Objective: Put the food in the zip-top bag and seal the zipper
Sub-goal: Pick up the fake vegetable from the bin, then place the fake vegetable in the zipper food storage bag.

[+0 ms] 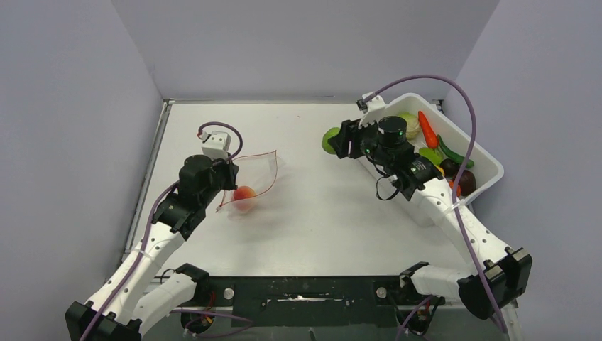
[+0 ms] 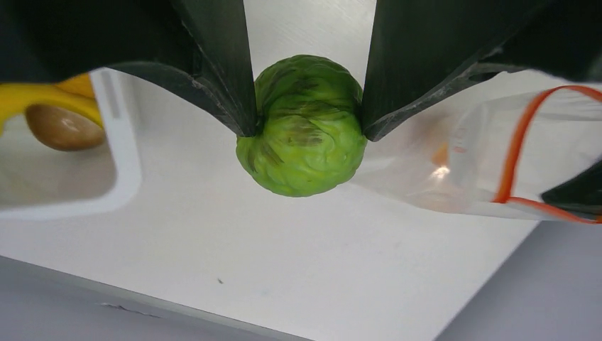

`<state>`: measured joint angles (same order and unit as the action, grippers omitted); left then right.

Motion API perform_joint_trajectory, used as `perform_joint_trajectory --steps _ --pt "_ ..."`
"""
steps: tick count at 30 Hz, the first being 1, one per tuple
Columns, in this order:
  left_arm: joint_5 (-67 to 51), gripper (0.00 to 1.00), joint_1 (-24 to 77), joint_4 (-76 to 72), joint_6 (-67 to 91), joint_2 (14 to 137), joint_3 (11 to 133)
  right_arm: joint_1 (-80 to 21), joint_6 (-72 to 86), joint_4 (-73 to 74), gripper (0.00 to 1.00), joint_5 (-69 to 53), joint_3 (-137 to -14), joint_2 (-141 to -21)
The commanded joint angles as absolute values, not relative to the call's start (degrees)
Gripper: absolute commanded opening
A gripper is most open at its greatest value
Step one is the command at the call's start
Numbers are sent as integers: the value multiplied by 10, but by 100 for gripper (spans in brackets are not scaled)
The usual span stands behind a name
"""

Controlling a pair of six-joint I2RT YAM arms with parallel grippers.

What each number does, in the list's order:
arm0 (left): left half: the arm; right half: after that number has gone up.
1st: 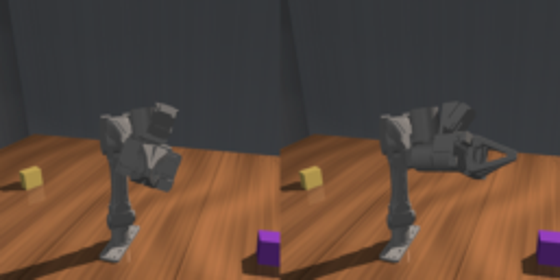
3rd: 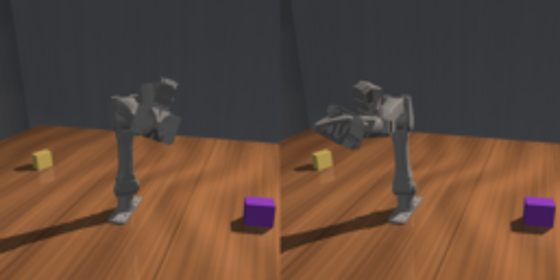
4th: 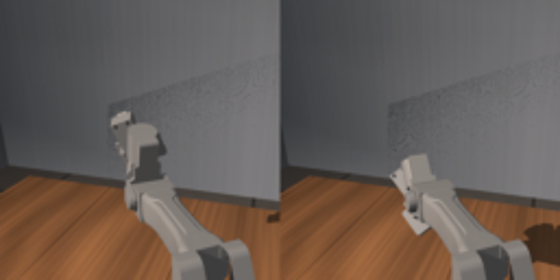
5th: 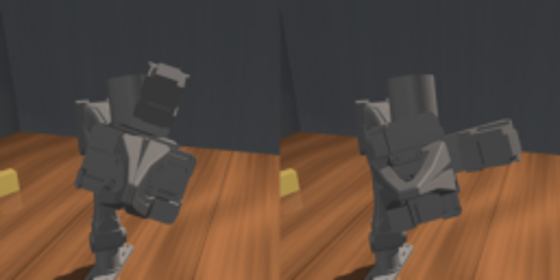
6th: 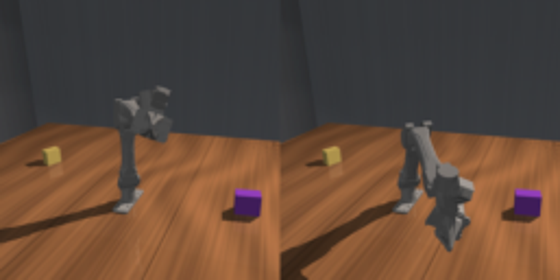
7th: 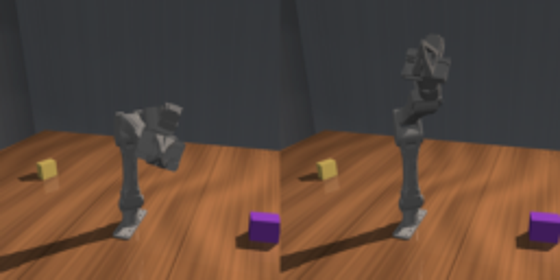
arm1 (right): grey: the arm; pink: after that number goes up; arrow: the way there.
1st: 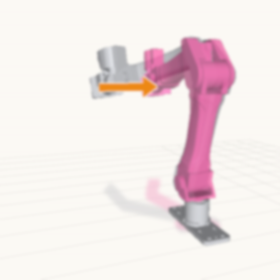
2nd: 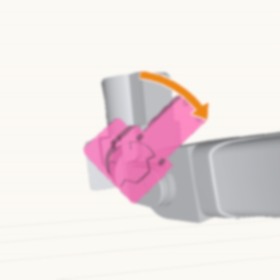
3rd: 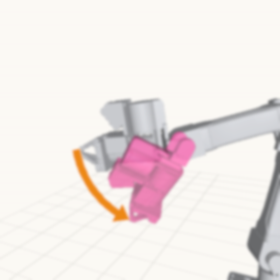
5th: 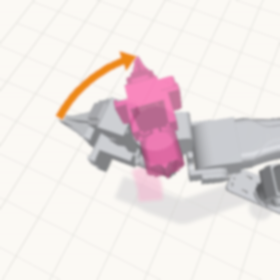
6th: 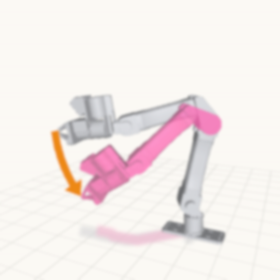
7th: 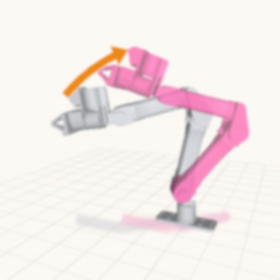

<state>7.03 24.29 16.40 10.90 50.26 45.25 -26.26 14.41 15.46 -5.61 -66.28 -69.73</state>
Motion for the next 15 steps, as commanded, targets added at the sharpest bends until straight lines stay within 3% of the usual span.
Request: perform_joint_trajectory --steps 1,15 --pt "58 0 242 122 107 499 460 -303 201 58 29 -109 -664 -673" --pt "63 0 242 123 109 498 459 -409 305 -90 30 -168 -654 -707"
